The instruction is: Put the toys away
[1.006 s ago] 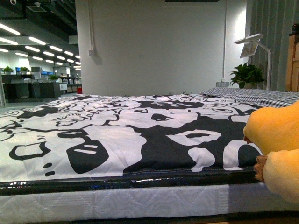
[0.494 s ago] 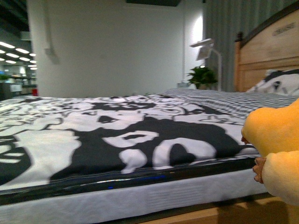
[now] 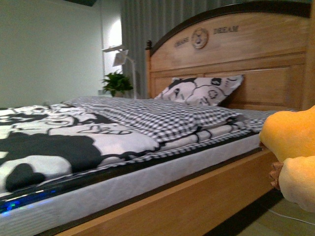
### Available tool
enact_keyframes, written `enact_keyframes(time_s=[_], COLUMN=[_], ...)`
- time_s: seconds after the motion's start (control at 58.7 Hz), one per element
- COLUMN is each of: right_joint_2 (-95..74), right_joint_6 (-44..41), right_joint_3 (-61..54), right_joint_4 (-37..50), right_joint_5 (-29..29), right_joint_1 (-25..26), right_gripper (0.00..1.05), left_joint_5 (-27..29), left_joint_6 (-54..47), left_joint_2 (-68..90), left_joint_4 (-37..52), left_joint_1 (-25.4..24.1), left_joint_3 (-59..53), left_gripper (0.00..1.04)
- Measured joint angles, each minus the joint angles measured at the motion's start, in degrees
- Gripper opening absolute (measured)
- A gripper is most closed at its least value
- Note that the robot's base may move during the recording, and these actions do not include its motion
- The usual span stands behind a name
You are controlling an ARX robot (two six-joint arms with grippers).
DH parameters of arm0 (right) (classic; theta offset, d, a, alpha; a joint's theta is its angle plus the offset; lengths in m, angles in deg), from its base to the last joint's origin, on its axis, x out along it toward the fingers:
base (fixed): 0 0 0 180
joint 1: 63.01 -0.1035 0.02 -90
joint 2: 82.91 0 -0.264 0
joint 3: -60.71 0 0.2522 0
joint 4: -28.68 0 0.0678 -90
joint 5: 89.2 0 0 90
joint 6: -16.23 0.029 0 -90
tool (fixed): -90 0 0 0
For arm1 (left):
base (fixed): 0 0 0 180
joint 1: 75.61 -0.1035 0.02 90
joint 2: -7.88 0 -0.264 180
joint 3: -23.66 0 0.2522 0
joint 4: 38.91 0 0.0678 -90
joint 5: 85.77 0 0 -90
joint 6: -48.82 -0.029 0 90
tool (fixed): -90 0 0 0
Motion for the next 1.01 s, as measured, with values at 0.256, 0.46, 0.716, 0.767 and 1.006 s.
enact_keyframes(time_s=[0.256,0.46,0.716,0.767,1.006], right_joint_2=[0.0,0.0,0.02,0.0,0.02], right_joint_6=[-0.13,-0.15,-0.15,-0.15,-0.17], right_joint_3=[0.0,0.0,0.0,0.0,0.0], right_joint_4=[-0.02,-0.04,-0.04,-0.04,-0.02], right_joint_5=[-0.07,-0.07,-0.04,-0.04,-0.22], right_joint_1=[-0.02,-0.02,-0.02,-0.02,0.04], right_gripper=[0.07,0.07,0.07,0.07,0.07], left_joint_5=[0.02,0.02,0.04,0.04,-0.2], left_joint_6=[0.0,0.0,0.0,0.0,-0.02], left_joint_2=[0.0,0.0,0.0,0.0,0.0], left_joint_4=[0.0,0.0,0.0,0.0,0.0], left_joint_1=[0.0,0.0,0.0,0.0,0.0], left_joint_3=[0.0,0.0,0.0,0.0,0.0], left_gripper=[0.98,0.98,0.98,0.98,0.98])
